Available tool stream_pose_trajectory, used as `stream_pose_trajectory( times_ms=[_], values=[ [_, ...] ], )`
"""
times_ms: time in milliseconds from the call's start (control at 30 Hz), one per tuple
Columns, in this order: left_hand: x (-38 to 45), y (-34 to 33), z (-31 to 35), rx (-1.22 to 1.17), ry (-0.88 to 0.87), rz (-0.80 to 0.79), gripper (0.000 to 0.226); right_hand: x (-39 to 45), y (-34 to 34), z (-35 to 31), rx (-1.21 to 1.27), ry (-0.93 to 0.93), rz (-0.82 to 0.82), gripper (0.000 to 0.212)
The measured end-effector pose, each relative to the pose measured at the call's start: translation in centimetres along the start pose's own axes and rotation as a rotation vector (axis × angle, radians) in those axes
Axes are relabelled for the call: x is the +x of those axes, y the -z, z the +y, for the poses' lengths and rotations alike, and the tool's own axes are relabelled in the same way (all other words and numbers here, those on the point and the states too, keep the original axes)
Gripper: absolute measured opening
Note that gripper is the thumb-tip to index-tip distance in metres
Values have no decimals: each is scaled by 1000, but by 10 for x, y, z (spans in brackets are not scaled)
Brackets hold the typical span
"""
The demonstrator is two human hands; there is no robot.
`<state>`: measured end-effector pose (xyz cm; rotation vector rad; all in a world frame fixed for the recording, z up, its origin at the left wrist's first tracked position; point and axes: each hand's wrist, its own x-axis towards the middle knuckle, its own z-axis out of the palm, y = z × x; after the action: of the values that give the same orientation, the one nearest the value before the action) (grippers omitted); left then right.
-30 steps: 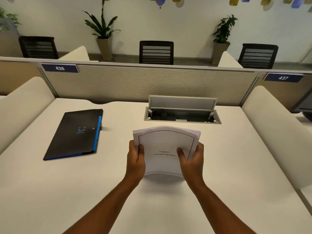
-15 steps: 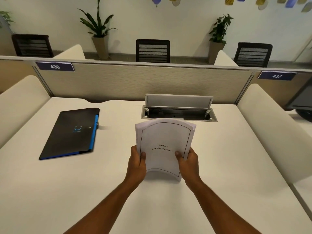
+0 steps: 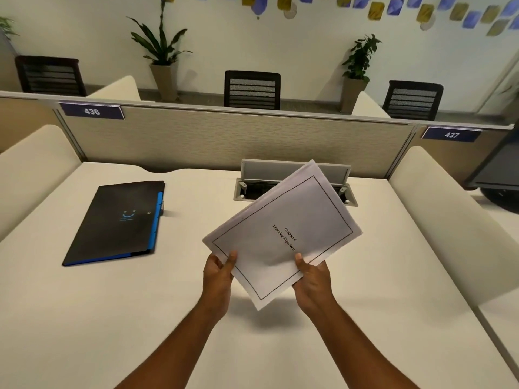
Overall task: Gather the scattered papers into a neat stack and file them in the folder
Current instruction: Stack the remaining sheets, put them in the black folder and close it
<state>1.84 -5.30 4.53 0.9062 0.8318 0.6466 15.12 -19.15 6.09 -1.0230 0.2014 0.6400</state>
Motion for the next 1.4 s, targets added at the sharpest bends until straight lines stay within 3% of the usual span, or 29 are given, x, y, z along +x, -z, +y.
stream_pose_trajectory(
  times_ms=[100, 300, 533, 667, 800, 933, 1167, 1400],
  values=[
    [-1, -3, 12, 3, -121, 0, 22, -6, 0, 5, -4, -23, -82, 46],
    [9, 20, 36, 240, -254, 102, 33, 18, 18, -27, -26, 80, -51, 55],
    [10, 42, 45, 426, -302, 181, 39, 26, 28, -55, -694, 157, -267, 39],
    [-1, 35, 38, 404, -349, 216, 42, 15, 13, -30, -868, 416, -184, 19],
    [-16, 32, 31, 352, -406, 284, 42, 2, 12, -5, -886, 568, -67, 25],
    [-24, 44, 14, 398, -377, 282, 36, -7, 24, 15, -892, 489, -78, 41],
    [-23, 43, 4, 404, -295, 266, 41, -9, 22, 20, -889, 522, -42, 29],
    [-26, 42, 19, 466, -416, 213, 50, -15, 19, 14, -845, 684, -52, 61]
  ],
)
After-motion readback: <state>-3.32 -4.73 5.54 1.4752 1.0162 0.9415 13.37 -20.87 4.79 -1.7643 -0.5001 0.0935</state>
